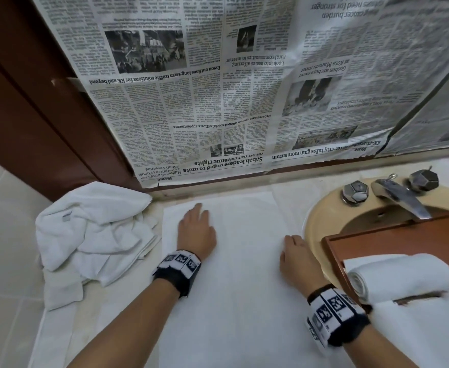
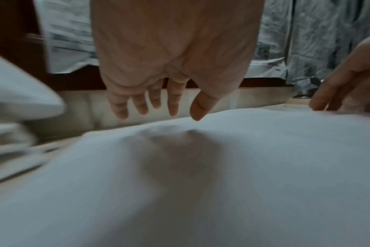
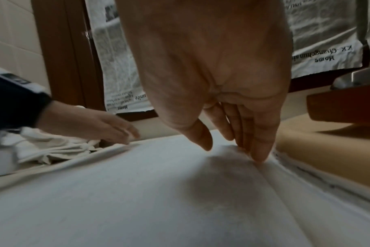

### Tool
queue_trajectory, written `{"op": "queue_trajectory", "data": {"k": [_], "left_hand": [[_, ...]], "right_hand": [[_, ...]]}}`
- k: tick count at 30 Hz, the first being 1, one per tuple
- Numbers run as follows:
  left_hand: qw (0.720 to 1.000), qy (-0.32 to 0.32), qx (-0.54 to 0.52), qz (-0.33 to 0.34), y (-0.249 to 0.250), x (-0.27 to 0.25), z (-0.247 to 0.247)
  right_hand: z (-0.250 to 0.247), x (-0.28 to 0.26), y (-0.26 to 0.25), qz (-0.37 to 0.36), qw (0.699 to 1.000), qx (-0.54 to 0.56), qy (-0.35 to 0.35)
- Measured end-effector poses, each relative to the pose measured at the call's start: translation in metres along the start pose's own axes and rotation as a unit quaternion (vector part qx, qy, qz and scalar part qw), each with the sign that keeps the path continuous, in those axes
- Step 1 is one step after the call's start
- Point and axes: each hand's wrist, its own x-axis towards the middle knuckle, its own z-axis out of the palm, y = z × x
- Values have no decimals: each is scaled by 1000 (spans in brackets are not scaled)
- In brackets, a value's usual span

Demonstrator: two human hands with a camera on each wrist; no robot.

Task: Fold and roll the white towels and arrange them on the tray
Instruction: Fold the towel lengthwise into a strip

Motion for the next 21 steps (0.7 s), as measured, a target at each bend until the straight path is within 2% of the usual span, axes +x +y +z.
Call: {"op": "queue_trajectory", "data": {"k": [3,6,12,14,17,21], "left_hand": [[996,-29,-47,72,49,25,0],[987,-77,-104,96,90,52,9],[992,-76,-60,81,144,81,30],[994,-78,-41,57,157,83,35],[996,-82,-25,22,168,82,38],[996,-84,-41,11,175,80,36]], "right_hand": [[-3,-13,4,16,999,-21,-23],[-2,-20,11,48,998,-2,-30],[6,-33,23,65,998,24,-12],[8,-35,24,64,998,29,-4],[9,-34,25,61,997,50,7],[9,-35,21,71,995,66,10]]}}
